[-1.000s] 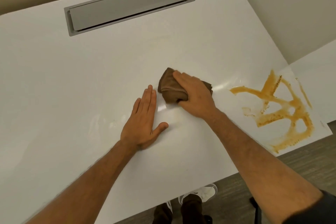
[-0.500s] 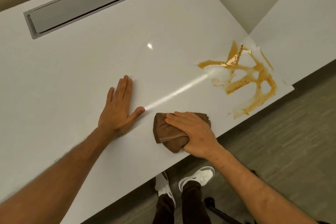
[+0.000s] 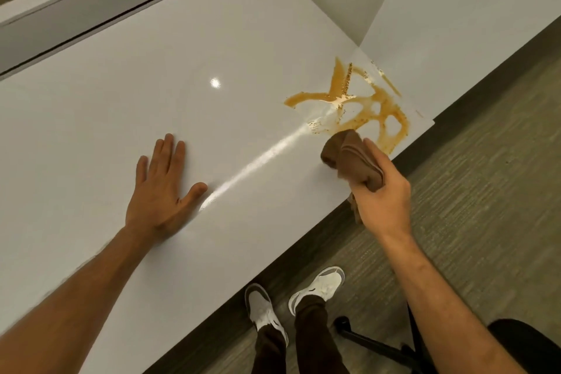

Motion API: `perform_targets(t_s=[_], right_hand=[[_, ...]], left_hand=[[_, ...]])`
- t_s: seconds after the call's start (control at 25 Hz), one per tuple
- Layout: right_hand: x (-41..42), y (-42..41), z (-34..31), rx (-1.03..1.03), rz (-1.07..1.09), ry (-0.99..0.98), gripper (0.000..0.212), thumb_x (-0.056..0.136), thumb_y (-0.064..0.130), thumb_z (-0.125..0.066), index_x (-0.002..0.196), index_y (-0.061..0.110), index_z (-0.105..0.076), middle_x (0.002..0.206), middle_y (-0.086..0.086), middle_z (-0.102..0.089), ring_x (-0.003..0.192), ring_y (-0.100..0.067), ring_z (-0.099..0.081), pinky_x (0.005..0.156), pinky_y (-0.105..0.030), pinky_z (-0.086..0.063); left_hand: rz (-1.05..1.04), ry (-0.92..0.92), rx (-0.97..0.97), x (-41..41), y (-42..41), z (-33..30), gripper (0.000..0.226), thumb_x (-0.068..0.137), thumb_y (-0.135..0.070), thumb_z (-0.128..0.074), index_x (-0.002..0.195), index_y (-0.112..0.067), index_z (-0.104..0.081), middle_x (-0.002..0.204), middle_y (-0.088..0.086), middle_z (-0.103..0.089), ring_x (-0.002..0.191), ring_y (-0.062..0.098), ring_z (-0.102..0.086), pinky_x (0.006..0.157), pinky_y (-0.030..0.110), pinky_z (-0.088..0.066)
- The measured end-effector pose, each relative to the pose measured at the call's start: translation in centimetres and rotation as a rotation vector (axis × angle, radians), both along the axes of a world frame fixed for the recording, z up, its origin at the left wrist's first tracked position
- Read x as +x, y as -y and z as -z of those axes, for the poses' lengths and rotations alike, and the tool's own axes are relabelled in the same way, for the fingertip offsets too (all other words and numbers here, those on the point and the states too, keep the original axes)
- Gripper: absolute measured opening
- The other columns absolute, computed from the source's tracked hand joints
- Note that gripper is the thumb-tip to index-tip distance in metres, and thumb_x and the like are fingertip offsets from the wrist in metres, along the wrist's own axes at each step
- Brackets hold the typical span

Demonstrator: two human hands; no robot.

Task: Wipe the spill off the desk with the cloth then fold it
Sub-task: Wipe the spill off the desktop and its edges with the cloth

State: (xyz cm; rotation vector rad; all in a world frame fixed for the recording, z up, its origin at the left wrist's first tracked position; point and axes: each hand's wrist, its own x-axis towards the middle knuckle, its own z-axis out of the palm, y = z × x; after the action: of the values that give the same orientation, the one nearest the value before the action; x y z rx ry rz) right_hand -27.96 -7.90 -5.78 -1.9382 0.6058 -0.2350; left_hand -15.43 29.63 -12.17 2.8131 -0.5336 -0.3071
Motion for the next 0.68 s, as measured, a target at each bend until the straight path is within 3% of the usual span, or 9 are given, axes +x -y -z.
perform_targets(t_s=[0.12, 0.16, 0.24, 0.4, 0.68], right_hand=[[2.7, -0.8, 1.9, -0.368, -0.091, -0.199, 0.077, 0.094, 0.014, -0.064, 0.158, 0.032, -0.027, 0.164, -0.004, -0.030, 0.147, -0.034, -0.033, 0.117, -0.057, -0.035], [3.2, -1.4, 2.6, -0.549, -0.138, -0.267, 0.077, 0.095, 0.020, -0.064, 0.160, 0.026, -0.023, 0.167, -0.008, -0.021, 0.151, -0.038, -0.023, 0.121, -0.057, -0.026], [4.0, -2.4, 3.8, -0.736, -0.133, -0.301, 0.080, 0.095, 0.033, -0.064, 0.160, 0.019, -0.021, 0.167, -0.015, -0.018, 0.150, -0.041, -0.021, 0.123, -0.054, -0.021], [6.7, -2.7, 4.8, -0.749, -0.072, -0.261, 0.083, 0.092, 0.040, -0.067, 0.160, 0.018, -0.024, 0.166, -0.015, -0.022, 0.148, -0.039, -0.029, 0.119, -0.051, -0.027], [9.8, -5.6, 4.3, -0.524, -0.233, 0.026, 0.063, 0.088, 0.009, -0.070, 0.147, 0.020, -0.051, 0.153, -0.005, -0.049, 0.138, -0.027, -0.049, 0.115, -0.047, -0.038]], left_hand=[[-0.003, 0.000, -0.003, 0.0, 0.1, -0.1, 0.092, 0.096, -0.080, -0.016, 0.167, -0.025, 0.005, 0.174, -0.008, 0.018, 0.160, 0.011, 0.017, 0.130, 0.047, 0.003], [-0.002, 0.001, -0.004, 0.0, 0.1, -0.1, 0.092, 0.096, -0.080, -0.016, 0.167, -0.025, 0.006, 0.173, -0.009, 0.019, 0.160, 0.010, 0.016, 0.130, 0.047, 0.003], [-0.005, 0.003, -0.006, 0.1, 0.1, 0.0, 0.092, 0.096, -0.080, -0.017, 0.166, -0.026, 0.006, 0.173, -0.010, 0.019, 0.160, 0.011, 0.016, 0.129, 0.047, 0.003], [-0.011, 0.001, -0.011, 0.1, 0.2, 0.0, 0.091, 0.096, -0.080, -0.018, 0.166, -0.026, 0.006, 0.173, -0.010, 0.019, 0.160, 0.011, 0.015, 0.130, 0.047, 0.003], [-0.008, -0.002, -0.011, 0.2, 0.2, -0.1, 0.089, 0.098, -0.077, -0.019, 0.166, -0.028, 0.007, 0.174, -0.009, 0.018, 0.160, 0.011, 0.014, 0.130, 0.042, 0.007]])
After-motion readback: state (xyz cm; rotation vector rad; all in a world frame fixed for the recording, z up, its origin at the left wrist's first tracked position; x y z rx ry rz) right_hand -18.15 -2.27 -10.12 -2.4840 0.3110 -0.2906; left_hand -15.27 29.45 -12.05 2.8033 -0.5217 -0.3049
